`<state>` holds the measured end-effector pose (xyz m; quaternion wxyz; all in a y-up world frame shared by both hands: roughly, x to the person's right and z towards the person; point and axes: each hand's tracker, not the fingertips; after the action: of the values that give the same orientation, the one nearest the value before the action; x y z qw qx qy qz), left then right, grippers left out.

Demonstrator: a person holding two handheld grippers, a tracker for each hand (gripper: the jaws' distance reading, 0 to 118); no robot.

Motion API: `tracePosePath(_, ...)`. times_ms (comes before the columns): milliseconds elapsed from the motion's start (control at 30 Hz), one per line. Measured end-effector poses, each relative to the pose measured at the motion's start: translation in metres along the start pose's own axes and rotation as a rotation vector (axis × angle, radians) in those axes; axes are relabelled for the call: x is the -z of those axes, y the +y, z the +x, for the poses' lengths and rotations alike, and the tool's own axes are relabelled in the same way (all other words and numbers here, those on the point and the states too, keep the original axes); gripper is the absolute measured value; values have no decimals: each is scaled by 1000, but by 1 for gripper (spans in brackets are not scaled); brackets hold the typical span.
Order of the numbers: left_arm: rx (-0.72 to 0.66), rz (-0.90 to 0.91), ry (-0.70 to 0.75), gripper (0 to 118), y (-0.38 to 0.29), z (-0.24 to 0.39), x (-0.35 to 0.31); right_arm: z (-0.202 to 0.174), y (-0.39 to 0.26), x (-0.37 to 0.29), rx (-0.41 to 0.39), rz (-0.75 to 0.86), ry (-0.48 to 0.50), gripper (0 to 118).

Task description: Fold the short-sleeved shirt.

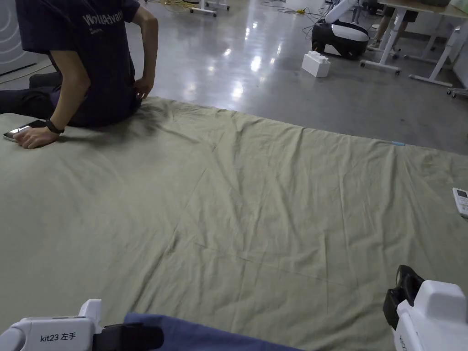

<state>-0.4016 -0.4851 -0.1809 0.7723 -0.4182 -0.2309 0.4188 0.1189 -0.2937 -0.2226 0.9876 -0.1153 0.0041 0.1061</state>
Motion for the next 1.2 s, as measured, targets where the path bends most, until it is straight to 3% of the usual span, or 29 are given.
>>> tracePosePath(67, 32, -12, 82, 26, -1, -5, -1, -2, 0, 1, -7, -1, 4, 0)
tracePosePath(133, 17, 11, 122, 23, -1, -9, -3, 1, -3, -4, -6, 5, 6, 0)
tracePosePath(200, -25, 27, 72, 16, -3, -10, -3, 0, -3, -2, -3, 2, 6, 0)
tracePosePath(300, 8, 21, 117, 11, -8, 3, 0, 3, -5, -4, 6, 0, 7, 0)
tracePosePath(800, 86, 48, 203, 9, 23, 69, -42, 17, -5, -10, 1, 8, -4, 0)
tracePosePath(1000, 88, 77, 355, 9, 50, 47, -97, 17, -4, -10, 4, 13, 9, 0)
tracePosePath(1133, 146, 68, 502, 9, 41, 68, -113, 14, -5, -9, 7, 18, 22, 0)
tracePosePath(1200, 126, 78, 499, 9, 37, 72, -113, 12, -5, -8, 17, 18, 27, 0)
